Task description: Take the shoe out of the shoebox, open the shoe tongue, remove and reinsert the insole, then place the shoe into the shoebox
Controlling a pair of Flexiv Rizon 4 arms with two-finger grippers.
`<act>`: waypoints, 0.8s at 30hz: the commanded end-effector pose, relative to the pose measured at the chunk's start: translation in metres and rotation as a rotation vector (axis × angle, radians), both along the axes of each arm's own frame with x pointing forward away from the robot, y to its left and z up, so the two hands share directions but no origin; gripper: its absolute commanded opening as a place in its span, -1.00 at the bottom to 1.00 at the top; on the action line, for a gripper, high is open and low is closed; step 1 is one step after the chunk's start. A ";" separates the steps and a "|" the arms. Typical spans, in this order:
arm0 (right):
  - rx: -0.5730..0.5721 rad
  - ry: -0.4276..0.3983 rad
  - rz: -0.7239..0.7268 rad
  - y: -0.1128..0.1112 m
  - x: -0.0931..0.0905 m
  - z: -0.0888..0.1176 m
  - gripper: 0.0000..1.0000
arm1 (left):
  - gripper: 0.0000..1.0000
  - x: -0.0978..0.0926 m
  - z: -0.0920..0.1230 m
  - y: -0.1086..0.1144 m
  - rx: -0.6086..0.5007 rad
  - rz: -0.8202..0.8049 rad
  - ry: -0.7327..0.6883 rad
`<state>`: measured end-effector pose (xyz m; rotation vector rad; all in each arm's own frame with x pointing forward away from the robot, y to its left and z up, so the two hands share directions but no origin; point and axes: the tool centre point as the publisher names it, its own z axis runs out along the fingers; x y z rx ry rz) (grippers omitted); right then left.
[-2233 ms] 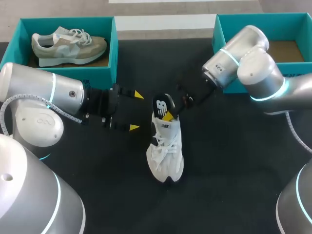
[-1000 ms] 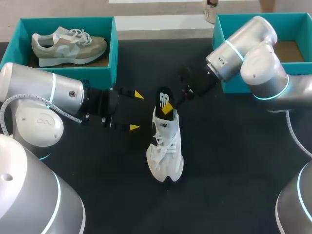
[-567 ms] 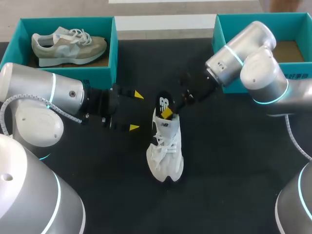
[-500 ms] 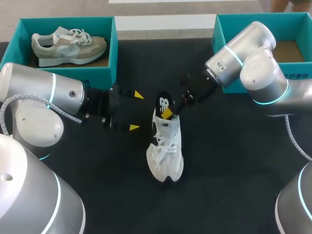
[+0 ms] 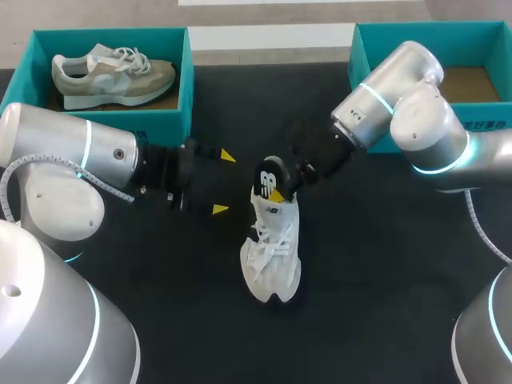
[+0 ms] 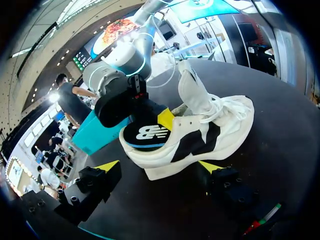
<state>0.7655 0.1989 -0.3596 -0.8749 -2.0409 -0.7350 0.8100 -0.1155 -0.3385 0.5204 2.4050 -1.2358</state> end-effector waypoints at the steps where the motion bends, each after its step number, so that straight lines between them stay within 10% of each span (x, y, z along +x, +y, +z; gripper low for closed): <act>1: -0.007 0.001 -0.003 0.004 -0.006 -0.008 -1.00 | 1.00 -0.001 0.000 0.000 0.001 0.001 -0.001; 7: -0.027 -0.048 -0.007 0.000 0.004 0.003 -0.36 | 1.00 -0.001 0.000 0.000 0.001 0.001 -0.001; 24: -0.046 -0.123 0.002 -0.005 0.029 0.021 -0.44 | 1.00 -0.001 0.000 0.000 0.001 0.001 -0.001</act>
